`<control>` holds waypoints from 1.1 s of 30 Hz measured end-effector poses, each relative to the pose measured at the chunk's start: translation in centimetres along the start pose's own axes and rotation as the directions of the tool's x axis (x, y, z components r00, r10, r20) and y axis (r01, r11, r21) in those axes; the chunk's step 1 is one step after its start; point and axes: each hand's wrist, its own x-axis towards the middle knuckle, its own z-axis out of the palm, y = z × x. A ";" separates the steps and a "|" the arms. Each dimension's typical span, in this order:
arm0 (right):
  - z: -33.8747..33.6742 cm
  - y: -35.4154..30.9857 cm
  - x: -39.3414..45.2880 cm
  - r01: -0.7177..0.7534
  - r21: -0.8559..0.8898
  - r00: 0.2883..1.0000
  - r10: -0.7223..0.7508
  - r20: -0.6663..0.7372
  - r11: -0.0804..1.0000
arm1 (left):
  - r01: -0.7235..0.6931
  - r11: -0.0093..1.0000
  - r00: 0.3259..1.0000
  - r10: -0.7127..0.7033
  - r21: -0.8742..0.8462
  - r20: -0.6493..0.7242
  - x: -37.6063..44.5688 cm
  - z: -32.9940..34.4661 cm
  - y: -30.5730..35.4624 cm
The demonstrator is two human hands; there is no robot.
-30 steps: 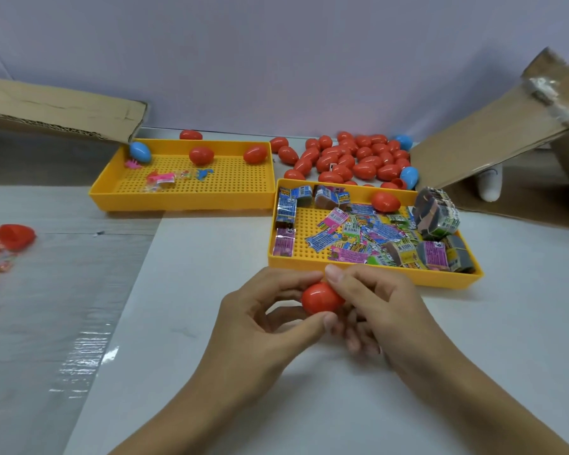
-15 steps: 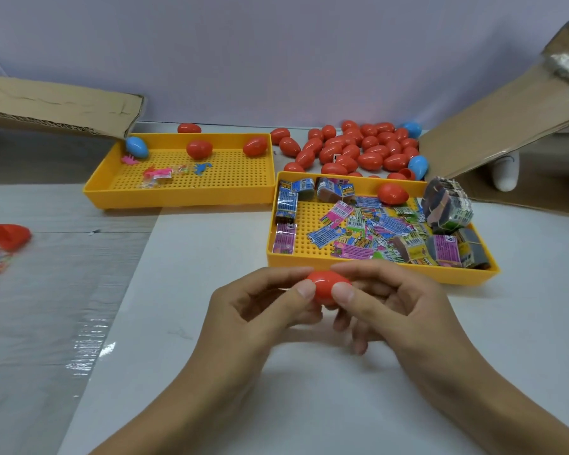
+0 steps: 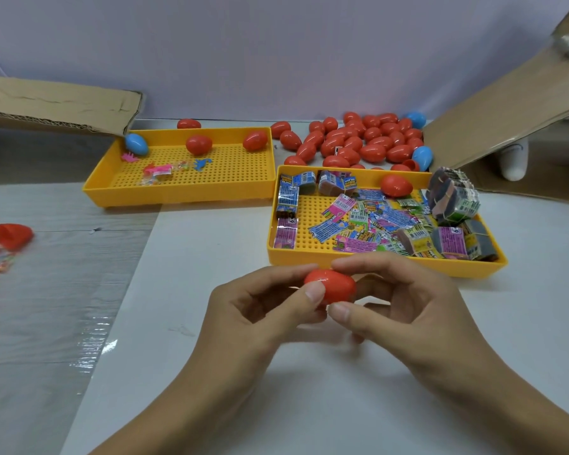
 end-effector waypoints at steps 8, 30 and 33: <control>-0.2 -0.4 0.0 -0.066 0.040 0.997 0.067 -0.032 0.997 | -0.089 0.994 0.996 0.089 0.058 0.000 0.2 -0.1 -0.3; -0.2 -0.2 0.0 -0.009 0.012 1.000 0.010 -0.018 1.000 | -0.032 0.999 0.999 0.032 0.015 -0.016 0.0 0.1 0.3; -0.2 -0.1 -0.2 0.079 -0.151 0.996 -0.085 -0.032 0.985 | -0.020 1.000 1.000 0.020 0.003 -0.020 0.0 0.1 0.3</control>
